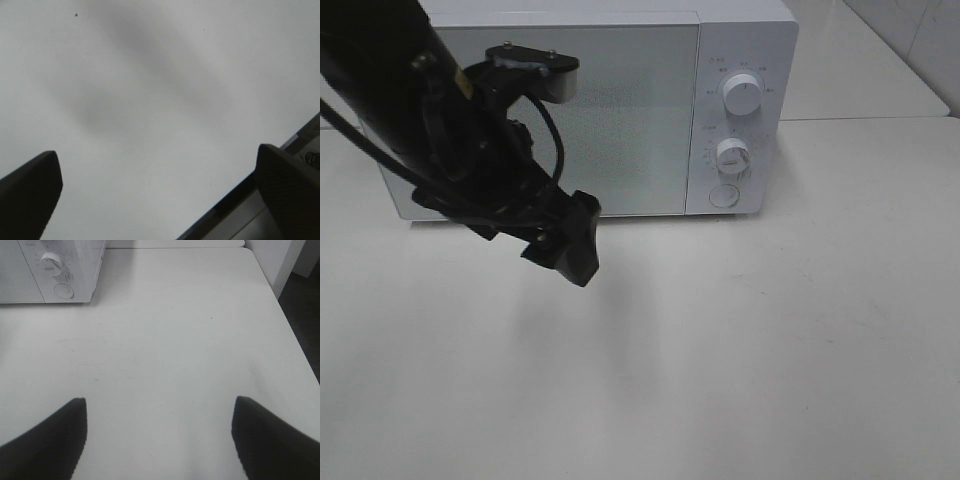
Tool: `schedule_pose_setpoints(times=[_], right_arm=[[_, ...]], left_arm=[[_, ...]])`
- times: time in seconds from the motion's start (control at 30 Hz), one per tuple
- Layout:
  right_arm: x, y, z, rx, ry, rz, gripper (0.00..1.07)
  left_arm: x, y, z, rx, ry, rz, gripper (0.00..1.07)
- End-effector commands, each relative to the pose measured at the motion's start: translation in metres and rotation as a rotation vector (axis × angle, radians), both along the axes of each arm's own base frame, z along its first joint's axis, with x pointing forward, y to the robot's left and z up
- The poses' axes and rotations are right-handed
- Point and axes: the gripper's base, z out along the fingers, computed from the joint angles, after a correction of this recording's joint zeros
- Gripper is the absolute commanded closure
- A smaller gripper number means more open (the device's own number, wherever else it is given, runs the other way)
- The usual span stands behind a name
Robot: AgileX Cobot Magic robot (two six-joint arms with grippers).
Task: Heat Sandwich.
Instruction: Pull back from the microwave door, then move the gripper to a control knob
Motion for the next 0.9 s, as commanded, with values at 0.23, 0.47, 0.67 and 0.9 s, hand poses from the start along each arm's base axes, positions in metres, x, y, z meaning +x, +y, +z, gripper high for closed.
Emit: schedule_pose_setpoints(times=[0.23, 0.47, 0.67, 0.9], right_arm=[[-0.003, 0.0, 0.0, -0.002, -0.032, 0.0, 0.31], [-0.003, 0.0, 0.0, -0.002, -0.032, 0.0, 0.31], [-0.003, 0.0, 0.0, -0.002, -0.032, 0.0, 0.31], [-0.003, 0.0, 0.0, -0.002, -0.032, 0.0, 0.31]], left_arm=[[0.001, 0.056, 0.038, 0.024, 0.053, 0.15, 0.05], [0.001, 0.107, 0.064, 0.015, 0.052, 0.299, 0.05], [-0.01, 0.154, 0.09, 0.02, -0.009, 0.435, 0.05], [-0.029, 0.186, 0.098, 0.048, -0.052, 0.539, 0.05]])
